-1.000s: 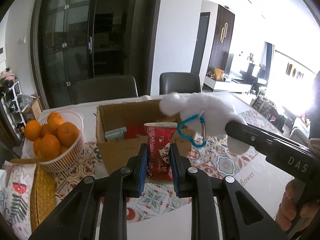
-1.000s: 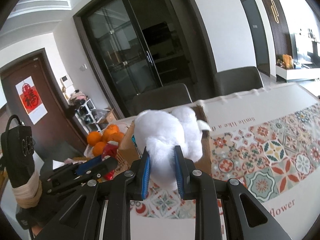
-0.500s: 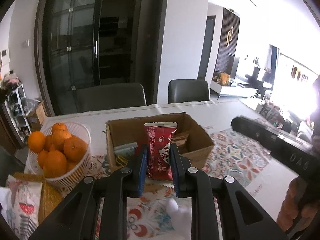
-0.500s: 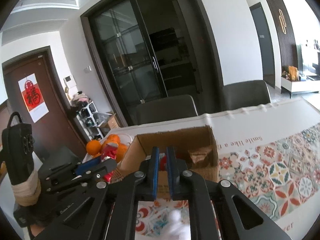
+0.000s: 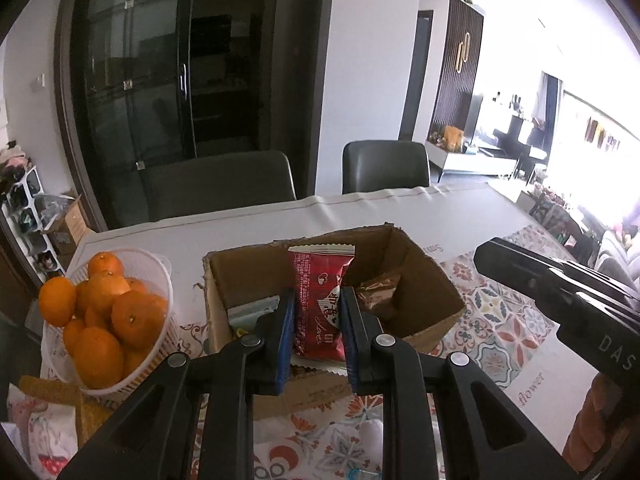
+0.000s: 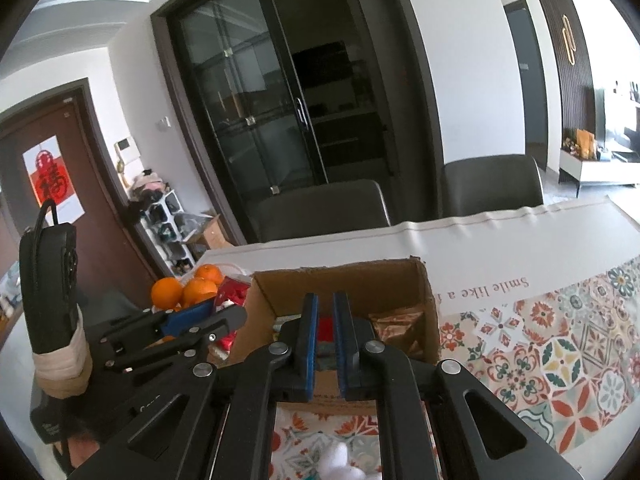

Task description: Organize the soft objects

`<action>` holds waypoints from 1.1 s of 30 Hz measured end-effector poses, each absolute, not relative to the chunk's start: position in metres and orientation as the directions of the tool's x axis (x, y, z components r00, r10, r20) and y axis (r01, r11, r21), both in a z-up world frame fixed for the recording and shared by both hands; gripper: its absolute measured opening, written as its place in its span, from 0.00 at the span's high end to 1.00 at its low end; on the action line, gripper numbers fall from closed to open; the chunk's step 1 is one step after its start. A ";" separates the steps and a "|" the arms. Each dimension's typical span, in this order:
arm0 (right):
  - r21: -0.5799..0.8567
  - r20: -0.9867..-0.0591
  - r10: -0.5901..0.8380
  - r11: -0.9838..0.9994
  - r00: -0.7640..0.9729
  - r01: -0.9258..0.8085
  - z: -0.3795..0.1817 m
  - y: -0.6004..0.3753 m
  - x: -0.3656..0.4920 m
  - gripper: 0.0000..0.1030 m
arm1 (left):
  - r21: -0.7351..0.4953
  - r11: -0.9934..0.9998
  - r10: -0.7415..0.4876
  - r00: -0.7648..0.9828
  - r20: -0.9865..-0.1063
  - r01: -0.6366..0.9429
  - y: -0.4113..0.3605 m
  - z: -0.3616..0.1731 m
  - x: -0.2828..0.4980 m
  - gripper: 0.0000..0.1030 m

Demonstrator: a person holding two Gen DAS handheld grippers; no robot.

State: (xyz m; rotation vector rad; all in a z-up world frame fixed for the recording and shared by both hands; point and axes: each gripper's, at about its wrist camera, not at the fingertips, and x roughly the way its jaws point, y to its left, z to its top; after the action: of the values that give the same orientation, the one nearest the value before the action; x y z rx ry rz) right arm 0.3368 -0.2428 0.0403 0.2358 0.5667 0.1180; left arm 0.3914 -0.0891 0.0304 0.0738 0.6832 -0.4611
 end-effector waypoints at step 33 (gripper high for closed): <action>0.210 -0.650 0.113 0.977 0.752 0.035 0.013 -0.245 0.327 0.71 | -0.052 0.928 -0.301 0.663 -0.685 0.368 -0.088 0.008 0.382 0.37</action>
State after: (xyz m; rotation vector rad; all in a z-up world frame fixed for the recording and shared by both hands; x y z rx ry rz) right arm 0.3273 -0.2448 0.0129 0.2147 0.7202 0.0430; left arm 0.3823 -0.0875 0.0079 0.0941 0.7560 -0.3790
